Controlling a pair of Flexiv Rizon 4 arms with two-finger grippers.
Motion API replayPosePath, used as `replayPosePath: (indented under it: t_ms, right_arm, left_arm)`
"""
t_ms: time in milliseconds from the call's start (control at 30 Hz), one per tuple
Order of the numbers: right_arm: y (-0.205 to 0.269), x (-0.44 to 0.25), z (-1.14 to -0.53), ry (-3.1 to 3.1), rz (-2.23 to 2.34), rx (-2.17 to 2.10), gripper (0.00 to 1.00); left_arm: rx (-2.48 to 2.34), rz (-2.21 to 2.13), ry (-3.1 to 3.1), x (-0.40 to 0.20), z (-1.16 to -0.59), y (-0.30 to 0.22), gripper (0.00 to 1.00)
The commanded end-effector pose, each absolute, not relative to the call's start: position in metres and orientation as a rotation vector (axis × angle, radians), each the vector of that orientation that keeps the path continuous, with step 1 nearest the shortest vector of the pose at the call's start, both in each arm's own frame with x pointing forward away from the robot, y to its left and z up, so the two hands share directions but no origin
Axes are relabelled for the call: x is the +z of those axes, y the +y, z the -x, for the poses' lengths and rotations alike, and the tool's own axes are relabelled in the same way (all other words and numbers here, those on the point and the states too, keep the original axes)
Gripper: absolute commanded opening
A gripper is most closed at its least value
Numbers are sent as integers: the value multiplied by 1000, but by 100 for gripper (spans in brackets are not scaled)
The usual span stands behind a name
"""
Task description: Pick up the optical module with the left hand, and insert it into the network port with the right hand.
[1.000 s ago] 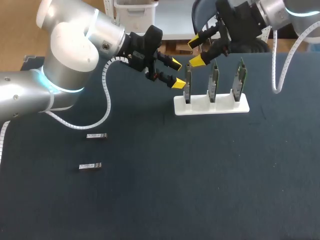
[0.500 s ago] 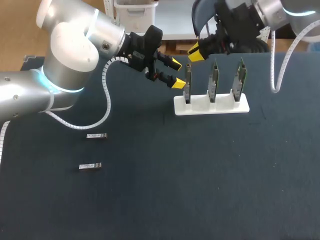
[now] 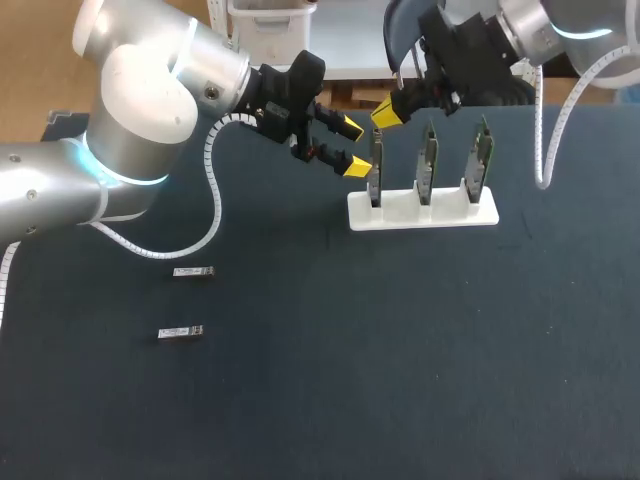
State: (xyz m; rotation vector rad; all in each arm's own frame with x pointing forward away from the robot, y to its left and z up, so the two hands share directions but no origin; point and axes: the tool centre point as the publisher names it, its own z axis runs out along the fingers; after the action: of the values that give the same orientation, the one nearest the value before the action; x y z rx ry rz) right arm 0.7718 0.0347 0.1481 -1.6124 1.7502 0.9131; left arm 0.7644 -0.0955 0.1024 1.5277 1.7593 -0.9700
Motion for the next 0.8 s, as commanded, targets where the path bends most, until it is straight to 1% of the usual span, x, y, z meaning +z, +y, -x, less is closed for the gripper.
replayPosePath:
  t_ms: [33,800]
  right_arm:
    - [36,147,-776,1755,1617,917,0]
    - [35,133,-775,1798,1616,937,0]
  left_arm:
    - [-972,-1533,1763,103,-767,-97,100]
    - [-972,-1533,1763,103,-767,-97,100]
